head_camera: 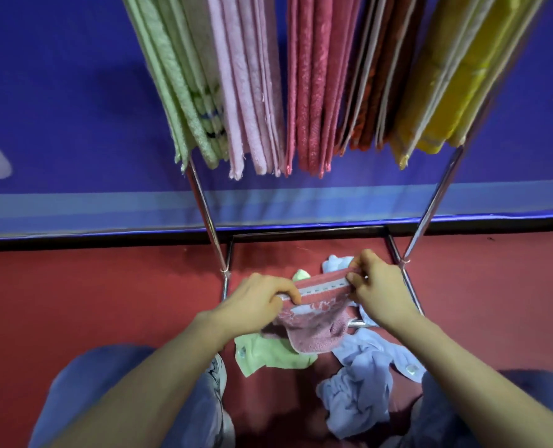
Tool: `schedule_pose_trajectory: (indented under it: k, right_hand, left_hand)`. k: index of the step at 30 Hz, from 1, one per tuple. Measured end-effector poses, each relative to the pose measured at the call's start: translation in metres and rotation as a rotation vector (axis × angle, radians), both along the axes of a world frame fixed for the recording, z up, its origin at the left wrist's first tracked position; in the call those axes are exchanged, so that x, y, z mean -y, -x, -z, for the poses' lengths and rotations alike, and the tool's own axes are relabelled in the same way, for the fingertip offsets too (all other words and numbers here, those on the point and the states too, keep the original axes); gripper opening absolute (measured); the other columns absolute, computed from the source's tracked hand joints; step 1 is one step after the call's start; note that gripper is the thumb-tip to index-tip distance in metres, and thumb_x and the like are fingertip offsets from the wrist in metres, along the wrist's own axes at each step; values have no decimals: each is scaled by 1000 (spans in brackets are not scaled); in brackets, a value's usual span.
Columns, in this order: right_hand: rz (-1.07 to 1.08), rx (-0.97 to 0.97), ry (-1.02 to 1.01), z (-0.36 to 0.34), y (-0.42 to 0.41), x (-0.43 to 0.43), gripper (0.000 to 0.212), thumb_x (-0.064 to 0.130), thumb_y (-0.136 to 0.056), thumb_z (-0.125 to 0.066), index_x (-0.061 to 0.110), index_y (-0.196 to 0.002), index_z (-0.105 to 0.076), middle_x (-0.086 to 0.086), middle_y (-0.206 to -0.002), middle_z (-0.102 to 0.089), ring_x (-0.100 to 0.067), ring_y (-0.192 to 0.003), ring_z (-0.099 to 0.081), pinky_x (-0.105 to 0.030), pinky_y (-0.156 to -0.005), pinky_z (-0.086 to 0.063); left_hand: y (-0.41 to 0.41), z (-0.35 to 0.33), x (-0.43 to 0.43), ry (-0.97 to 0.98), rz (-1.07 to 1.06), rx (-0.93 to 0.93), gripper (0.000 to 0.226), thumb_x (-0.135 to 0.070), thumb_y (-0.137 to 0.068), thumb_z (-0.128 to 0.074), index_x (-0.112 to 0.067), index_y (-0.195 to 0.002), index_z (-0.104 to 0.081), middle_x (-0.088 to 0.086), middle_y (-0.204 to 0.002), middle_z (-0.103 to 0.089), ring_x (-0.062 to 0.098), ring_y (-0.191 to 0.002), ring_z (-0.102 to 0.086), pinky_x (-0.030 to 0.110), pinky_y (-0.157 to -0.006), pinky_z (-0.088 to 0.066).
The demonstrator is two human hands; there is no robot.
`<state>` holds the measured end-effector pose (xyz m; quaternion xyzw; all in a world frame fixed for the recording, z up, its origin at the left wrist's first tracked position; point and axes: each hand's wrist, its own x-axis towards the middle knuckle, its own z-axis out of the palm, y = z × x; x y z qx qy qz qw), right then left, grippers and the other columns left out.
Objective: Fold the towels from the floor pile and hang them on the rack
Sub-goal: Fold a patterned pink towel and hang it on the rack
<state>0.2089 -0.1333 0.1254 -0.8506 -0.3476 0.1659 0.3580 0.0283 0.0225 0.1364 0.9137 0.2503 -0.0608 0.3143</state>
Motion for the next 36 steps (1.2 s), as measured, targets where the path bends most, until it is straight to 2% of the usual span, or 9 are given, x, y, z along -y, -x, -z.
schedule_pose_trajectory:
  k: [3,5,9,16,19,21,25,30,36]
  right_hand:
    - [-10,-50,114,-1,20,24,28,-1,-82,-59,22,-71,-46,-4,-69,-65,-32,-71,-64,-42,-69,-51]
    - [-9,-35,135,-17,27,32,26,1,-81,-59,21,-69,-47,-7,-72,-68,-34,-76,-67,-39,-68,-50]
    - [56,31,41,-96,21,31,12,6,-84,-56,14,-77,-55,-19,-84,-71,-38,-84,-69,-36,-73,-53]
    - [169,-311,-581,-297,20,32,22,12,-92,-54,-3,-106,-62,-26,-93,-70,-41,-67,-72,-55,-69,-61]
    - [213,131,-830,-365,44,47,11,19,-94,-52,11,-99,-57,-7,-94,-65,-26,-78,-64,-39,-75,-52]
    - [167,419,-751,-378,55,59,7,11,-96,-50,6,-100,-53,-6,-89,-58,-24,-77,-51,-33,-72,-39]
    - [92,323,-293,-362,58,68,10,7,-93,-49,6,-84,-54,-16,-89,-65,-33,-78,-67,-38,-71,-54]
    - [77,396,-659,-353,72,77,2,8,-101,-46,9,-99,-45,-9,-82,-59,-9,-59,-64,-20,-47,-40]
    - [87,517,-229,-317,65,78,6,24,-100,-45,20,-96,-43,-5,-84,-60,-32,-78,-56,-43,-67,-48]
  left_hand:
    - [17,0,15,-11,84,-137,53,-3,-80,-42,-42,-100,-73,-2,-89,-73,12,-66,-63,28,-70,-53]
    - [18,-24,20,-105,137,-161,53,-3,-81,-42,-40,-104,-73,-1,-109,-73,20,-94,-67,26,-82,-50]
    - [5,-114,23,-354,204,-72,39,-6,-89,-52,-32,-106,-75,-7,-116,-73,17,-109,-64,24,-84,-44]
    - [-1,-320,41,-829,205,190,33,-17,-92,-57,-36,-114,-71,-6,-118,-71,22,-109,-64,36,-87,-53]
    - [3,-388,57,-1147,-76,566,33,-20,-87,-52,-34,-110,-71,3,-110,-72,35,-102,-66,40,-73,-50]
    - [9,-398,67,-1109,-159,671,28,-17,-81,-52,-34,-89,-74,3,-99,-72,36,-91,-66,40,-74,-53]
    - [23,-380,76,-886,130,119,33,-8,-81,-61,-34,-87,-80,-10,-92,-74,18,-90,-68,30,-70,-52]
    - [35,-378,84,-968,-35,486,34,-9,-79,-55,-31,-86,-79,-10,-93,-75,19,-93,-66,30,-71,-48]
    - [43,-355,79,-755,101,262,33,-3,-74,-53,-27,-73,-75,-17,-75,-70,9,-77,-64,37,-73,-57]
